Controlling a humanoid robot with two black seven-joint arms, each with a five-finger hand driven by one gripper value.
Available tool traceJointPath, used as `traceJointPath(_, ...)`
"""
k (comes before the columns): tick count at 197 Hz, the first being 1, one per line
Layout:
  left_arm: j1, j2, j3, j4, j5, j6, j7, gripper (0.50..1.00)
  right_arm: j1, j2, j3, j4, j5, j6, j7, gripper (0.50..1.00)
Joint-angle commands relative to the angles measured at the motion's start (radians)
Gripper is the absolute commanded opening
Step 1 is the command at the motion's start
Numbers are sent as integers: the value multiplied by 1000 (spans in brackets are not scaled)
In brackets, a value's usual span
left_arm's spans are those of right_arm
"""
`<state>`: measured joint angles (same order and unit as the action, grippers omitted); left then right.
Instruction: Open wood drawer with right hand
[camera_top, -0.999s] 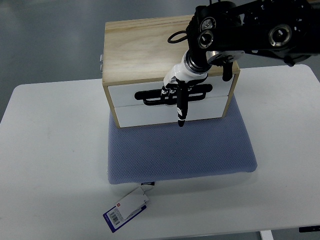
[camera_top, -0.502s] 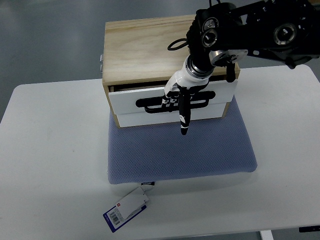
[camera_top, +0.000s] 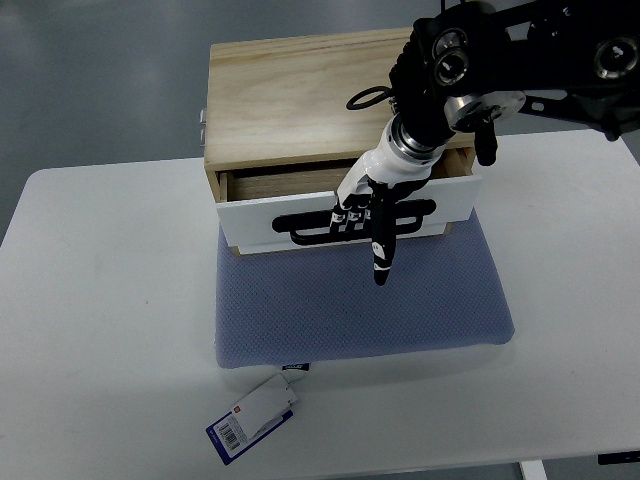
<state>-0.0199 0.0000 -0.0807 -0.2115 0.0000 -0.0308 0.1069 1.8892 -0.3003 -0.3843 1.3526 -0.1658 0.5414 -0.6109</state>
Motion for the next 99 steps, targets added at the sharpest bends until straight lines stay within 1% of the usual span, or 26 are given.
traceJointPath(1, 0, 0, -1, 0, 0, 0, 0, 1000, 1, -13, 1, 17, 0, 3, 0, 944)
traceJointPath(28, 0, 0, -1, 1, 0, 0, -1, 1000, 2, -20, 1, 33, 2, 14, 0, 944)
traceJointPath(39, 0, 0, -1, 1, 0, 0, 0, 1000, 2, -43, 13, 56, 3, 38, 0, 944)
traceJointPath(67, 0, 0, -1, 1, 0, 0, -1, 1000, 2, -66, 19, 80, 3, 68, 3, 944)
traceJointPath(99, 0, 0, -1, 3, 0, 0, -1, 1000, 5, -88, 21, 102, 14, 69, 3, 944)
